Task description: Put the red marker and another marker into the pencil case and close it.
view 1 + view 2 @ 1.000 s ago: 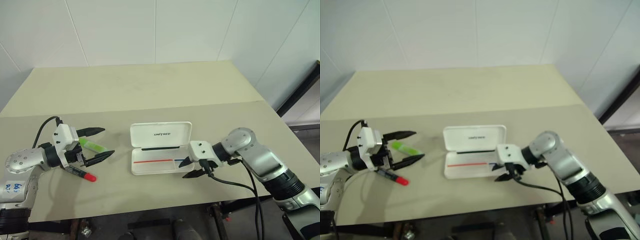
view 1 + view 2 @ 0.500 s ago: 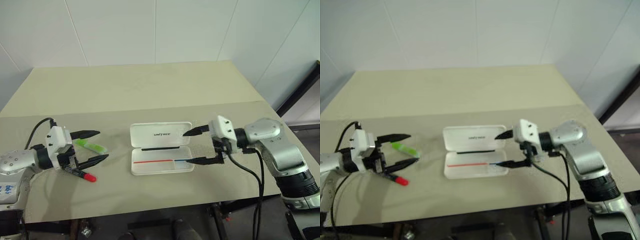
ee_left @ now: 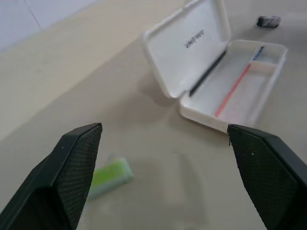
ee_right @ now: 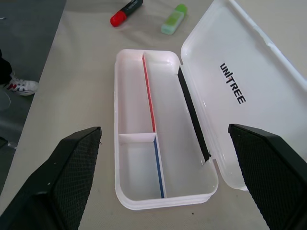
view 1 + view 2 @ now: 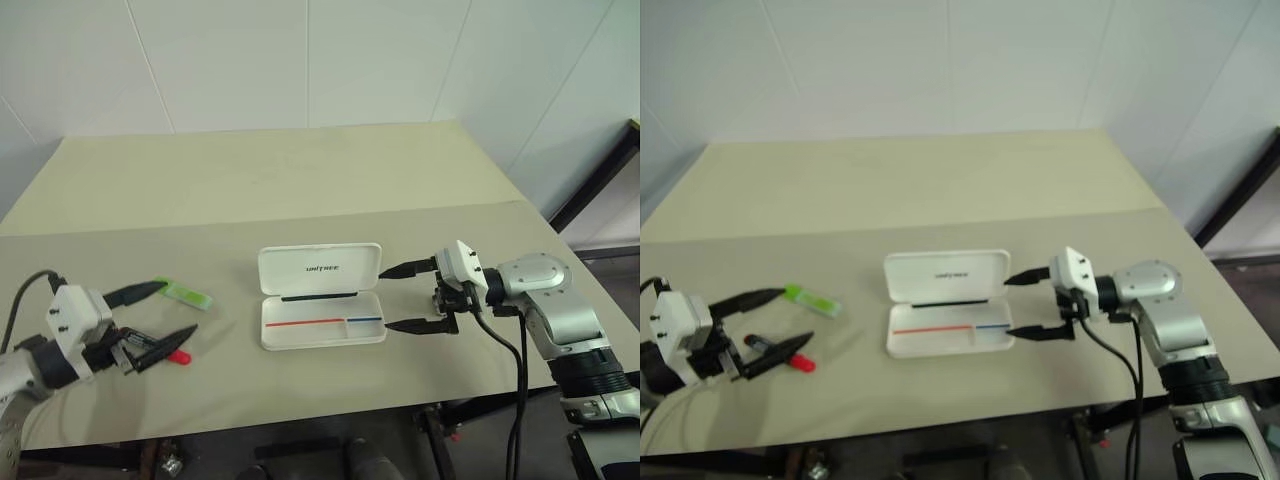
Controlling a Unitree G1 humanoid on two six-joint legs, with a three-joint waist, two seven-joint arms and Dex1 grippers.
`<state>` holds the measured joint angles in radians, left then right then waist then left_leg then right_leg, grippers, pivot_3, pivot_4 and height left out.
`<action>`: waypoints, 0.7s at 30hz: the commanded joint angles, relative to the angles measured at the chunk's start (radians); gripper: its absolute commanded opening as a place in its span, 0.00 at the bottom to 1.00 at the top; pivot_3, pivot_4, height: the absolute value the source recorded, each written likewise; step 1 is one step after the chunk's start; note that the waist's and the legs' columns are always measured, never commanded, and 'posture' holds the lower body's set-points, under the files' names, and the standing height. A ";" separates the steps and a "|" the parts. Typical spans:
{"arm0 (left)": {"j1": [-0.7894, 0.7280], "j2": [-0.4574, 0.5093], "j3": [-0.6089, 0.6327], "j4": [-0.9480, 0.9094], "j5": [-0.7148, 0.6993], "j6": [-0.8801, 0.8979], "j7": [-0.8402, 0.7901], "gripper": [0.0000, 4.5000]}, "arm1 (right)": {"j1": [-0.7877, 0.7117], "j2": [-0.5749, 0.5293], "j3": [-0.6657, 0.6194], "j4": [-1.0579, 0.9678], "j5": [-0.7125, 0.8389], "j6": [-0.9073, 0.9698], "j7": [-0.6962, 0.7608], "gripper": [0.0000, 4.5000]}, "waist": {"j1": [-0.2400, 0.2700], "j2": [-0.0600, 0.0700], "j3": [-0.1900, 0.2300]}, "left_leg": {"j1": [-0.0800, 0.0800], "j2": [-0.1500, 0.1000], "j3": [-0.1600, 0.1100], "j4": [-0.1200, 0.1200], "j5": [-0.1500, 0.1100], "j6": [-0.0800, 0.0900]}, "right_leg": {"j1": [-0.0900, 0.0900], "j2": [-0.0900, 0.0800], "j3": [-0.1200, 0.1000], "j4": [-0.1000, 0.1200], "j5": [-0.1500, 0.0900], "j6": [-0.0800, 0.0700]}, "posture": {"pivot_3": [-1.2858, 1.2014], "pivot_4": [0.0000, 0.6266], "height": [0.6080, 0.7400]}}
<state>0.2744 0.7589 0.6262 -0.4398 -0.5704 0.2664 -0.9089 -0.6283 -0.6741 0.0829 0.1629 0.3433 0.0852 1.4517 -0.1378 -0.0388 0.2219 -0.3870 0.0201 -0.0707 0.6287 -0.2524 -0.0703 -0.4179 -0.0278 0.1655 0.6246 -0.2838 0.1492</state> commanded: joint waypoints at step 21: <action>0.100 -0.592 -0.055 -0.439 -0.023 0.381 0.902 1.00 | -0.021 0.054 0.026 -0.034 0.023 -0.001 0.025 1.00 | 0.004 -0.002 -0.001 | 0.002 -0.001 0.000 0.005 0.000 0.000 | 0.006 0.001 0.002 -0.005 0.000 0.001 | 0.52 0.24 1.00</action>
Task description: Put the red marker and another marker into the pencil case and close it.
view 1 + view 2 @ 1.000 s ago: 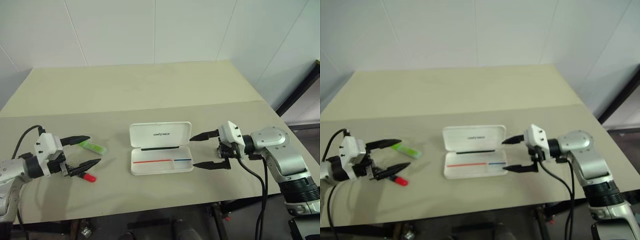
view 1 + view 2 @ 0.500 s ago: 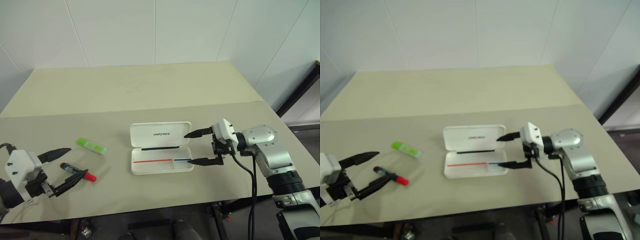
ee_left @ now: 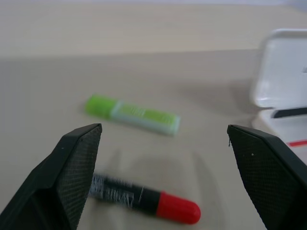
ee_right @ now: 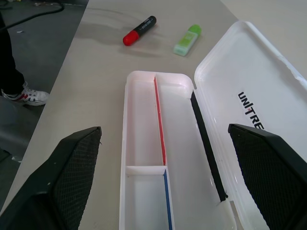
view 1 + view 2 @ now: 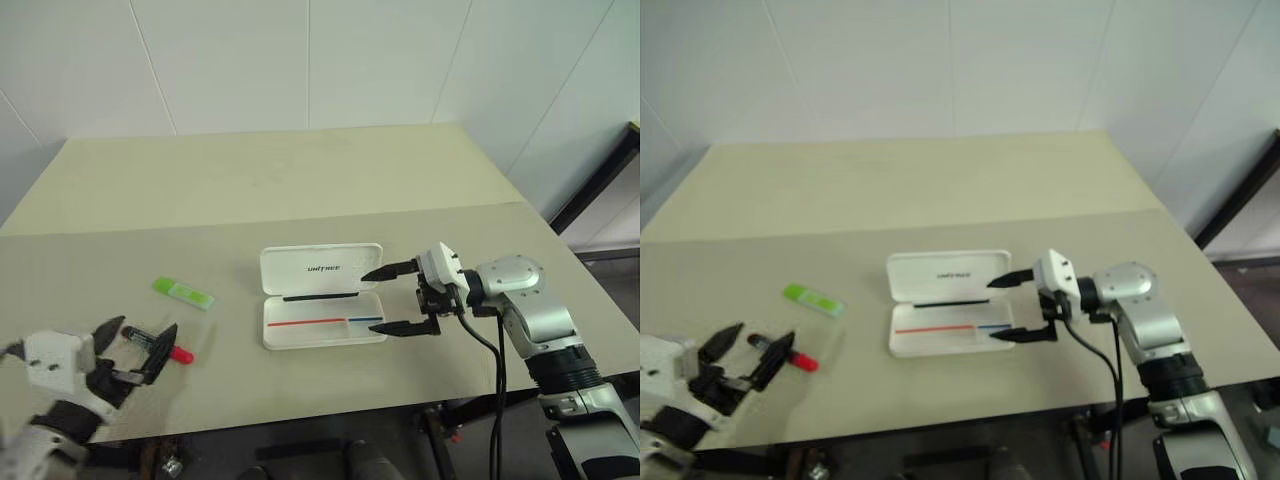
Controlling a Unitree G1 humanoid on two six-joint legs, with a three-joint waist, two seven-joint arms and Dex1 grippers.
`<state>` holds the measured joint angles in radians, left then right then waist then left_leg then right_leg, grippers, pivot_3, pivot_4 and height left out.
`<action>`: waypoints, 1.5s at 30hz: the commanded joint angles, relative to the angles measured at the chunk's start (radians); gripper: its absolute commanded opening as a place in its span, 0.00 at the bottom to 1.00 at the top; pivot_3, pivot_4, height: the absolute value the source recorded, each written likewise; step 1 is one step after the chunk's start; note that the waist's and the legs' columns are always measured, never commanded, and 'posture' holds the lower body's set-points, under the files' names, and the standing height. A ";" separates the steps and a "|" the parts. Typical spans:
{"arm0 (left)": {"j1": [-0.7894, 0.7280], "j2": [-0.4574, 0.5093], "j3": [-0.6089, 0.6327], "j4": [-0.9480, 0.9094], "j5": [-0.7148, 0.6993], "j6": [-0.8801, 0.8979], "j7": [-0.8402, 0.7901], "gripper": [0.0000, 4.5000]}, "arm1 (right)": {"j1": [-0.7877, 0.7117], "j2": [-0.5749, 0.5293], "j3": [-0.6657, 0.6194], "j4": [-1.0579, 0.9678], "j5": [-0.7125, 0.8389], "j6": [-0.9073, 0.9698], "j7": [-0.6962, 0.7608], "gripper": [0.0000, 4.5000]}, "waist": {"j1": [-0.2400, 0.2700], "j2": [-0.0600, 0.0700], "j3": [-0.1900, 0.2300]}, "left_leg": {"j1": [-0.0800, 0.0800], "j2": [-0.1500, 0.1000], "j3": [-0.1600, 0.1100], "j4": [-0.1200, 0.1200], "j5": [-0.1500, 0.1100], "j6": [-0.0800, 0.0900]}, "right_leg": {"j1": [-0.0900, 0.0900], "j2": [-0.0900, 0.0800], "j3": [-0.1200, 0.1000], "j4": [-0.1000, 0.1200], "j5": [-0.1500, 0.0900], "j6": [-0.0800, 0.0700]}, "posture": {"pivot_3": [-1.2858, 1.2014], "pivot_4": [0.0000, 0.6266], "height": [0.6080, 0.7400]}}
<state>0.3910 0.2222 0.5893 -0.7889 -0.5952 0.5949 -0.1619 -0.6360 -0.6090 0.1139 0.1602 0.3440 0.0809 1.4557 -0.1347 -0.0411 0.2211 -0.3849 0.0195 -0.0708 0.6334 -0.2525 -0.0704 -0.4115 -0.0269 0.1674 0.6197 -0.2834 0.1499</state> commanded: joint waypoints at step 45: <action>-0.351 -0.190 -0.074 -0.110 0.103 0.670 0.590 0.86 | 0.001 -0.019 -0.024 -0.059 0.047 0.011 0.039 1.00 | -0.004 -0.002 0.001 | -0.002 -0.002 0.001 0.013 -0.001 0.002 | 0.006 0.000 0.002 -0.008 0.000 -0.008 | 0.52 0.24 1.00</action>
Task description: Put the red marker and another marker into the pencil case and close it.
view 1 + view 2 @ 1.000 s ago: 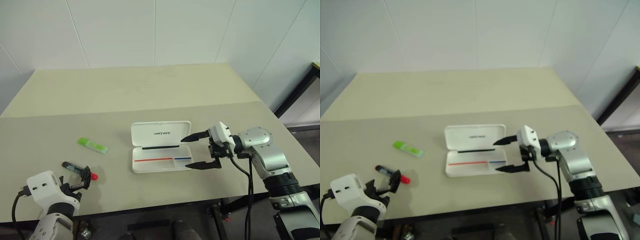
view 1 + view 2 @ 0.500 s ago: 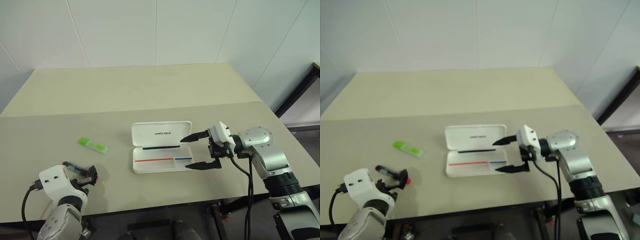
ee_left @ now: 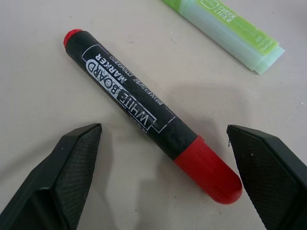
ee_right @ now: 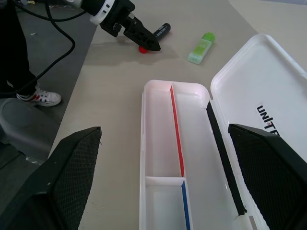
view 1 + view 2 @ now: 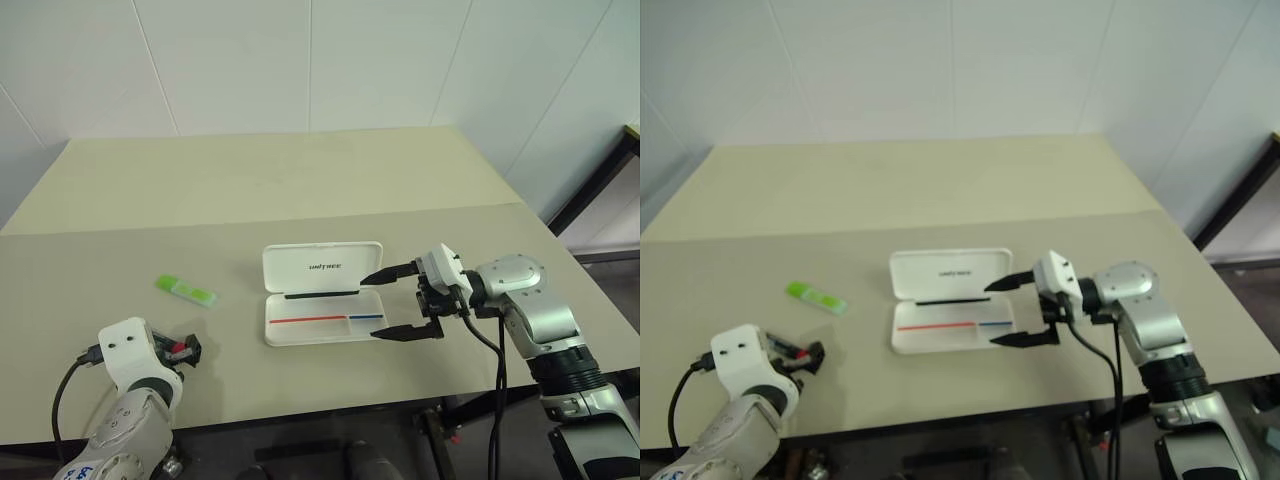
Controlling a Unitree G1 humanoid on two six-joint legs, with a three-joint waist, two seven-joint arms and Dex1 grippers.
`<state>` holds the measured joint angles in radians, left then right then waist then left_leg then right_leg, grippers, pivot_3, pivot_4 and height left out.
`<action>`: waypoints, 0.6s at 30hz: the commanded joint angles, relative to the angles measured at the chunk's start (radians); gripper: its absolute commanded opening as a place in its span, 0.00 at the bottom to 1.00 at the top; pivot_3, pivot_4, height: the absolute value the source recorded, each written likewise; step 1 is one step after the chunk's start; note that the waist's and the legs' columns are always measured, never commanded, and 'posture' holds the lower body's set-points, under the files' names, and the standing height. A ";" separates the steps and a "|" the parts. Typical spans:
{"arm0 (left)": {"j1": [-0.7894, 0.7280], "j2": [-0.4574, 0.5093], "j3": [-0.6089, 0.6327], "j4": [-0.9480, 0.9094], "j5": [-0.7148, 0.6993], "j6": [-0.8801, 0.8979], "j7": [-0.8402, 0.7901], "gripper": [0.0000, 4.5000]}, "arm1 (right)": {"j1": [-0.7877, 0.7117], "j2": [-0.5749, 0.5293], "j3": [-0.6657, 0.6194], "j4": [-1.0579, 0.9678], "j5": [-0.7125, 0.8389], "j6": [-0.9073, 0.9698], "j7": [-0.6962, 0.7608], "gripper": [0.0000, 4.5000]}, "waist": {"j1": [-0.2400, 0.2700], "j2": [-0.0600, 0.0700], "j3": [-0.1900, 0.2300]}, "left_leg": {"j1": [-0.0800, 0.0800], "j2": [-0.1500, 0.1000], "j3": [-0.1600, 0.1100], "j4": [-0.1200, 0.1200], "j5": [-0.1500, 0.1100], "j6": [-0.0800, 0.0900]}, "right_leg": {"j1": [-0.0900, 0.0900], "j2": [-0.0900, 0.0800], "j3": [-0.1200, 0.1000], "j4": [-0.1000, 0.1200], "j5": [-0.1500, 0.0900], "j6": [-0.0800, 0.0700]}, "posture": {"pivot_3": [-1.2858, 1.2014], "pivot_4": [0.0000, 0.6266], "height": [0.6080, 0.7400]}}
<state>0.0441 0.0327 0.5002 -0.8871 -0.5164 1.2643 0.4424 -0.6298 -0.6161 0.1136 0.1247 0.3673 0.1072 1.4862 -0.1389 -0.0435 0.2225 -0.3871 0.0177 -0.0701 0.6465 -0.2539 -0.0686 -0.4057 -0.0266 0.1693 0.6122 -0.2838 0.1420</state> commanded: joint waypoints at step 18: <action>-0.059 -0.070 0.083 -0.055 0.072 -0.025 -0.111 0.14 | 0.004 -0.017 -0.028 0.016 0.024 -0.056 0.009 1.00 | 0.002 -0.001 0.001 | -0.001 0.000 0.000 -0.001 -0.001 0.000 | 0.000 0.000 0.000 -0.004 0.000 0.001 | 0.52 0.24 1.00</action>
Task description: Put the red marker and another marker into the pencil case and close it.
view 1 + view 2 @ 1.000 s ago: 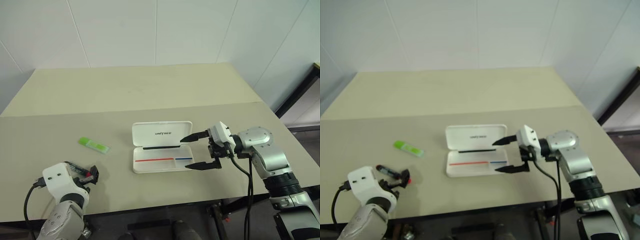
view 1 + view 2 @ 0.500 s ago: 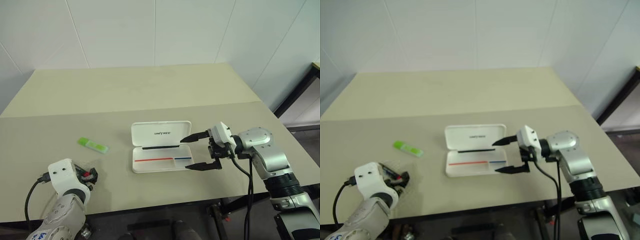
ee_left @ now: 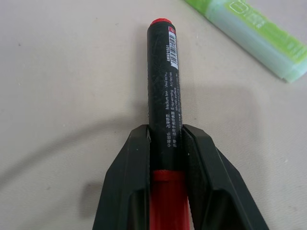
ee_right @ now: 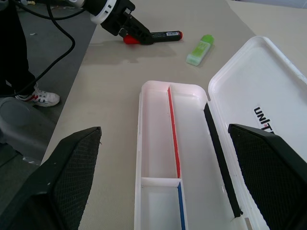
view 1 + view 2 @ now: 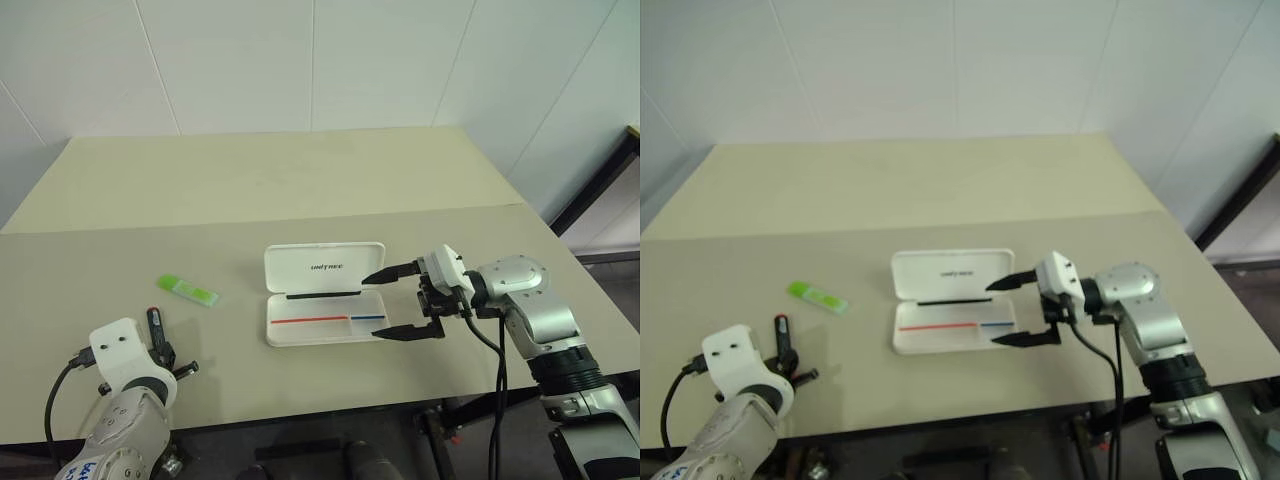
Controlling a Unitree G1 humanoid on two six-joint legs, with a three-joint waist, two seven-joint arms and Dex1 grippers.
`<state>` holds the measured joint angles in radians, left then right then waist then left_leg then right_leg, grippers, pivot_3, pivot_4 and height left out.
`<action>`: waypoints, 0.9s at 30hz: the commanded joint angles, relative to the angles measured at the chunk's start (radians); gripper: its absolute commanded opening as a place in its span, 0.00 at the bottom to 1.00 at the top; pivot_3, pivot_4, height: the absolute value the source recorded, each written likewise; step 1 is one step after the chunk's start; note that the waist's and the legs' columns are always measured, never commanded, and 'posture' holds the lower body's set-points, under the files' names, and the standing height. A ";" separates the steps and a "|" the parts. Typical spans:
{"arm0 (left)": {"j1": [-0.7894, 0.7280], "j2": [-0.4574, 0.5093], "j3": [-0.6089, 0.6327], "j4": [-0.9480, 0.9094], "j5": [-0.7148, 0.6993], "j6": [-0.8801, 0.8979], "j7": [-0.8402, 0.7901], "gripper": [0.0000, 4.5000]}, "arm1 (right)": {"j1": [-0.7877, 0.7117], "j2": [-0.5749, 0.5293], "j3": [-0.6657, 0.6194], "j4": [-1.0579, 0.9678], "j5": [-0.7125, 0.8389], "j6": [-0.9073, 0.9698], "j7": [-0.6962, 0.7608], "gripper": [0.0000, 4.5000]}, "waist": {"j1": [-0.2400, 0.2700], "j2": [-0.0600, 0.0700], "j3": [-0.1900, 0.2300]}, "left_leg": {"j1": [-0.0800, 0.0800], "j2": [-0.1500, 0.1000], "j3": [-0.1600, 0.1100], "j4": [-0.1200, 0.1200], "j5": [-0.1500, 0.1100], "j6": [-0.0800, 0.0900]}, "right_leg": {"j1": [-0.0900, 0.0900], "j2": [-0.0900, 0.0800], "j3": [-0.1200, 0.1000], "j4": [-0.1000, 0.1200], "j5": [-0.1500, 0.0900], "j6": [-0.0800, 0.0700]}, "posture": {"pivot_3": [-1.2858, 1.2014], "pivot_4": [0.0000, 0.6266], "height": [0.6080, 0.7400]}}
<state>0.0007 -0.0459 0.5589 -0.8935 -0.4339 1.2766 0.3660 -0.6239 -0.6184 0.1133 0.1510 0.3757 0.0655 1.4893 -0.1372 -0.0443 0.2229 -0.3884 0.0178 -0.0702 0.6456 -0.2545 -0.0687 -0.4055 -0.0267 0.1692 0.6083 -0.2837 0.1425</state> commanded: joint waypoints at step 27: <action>-0.066 0.759 -0.272 0.436 0.007 -0.916 -1.155 0.14 | 0.073 -0.044 -0.139 -0.265 0.171 0.177 -0.134 1.00 | 0.022 0.000 0.001 | -0.001 0.002 0.001 -0.017 -0.002 0.000 | -0.007 -0.001 -0.002 -0.002 0.000 0.003 | 0.52 0.24 1.00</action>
<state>-0.0337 0.6844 0.3172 -0.4889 -0.4443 0.4304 -0.7164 -0.5653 -0.6422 0.0116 -0.0613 0.5245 0.2285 1.3771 -0.1148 -0.0447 0.2242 -0.3890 0.0195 -0.0695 0.6288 -0.2562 -0.0688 -0.4127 -0.0276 0.1673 0.6063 -0.2838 0.1451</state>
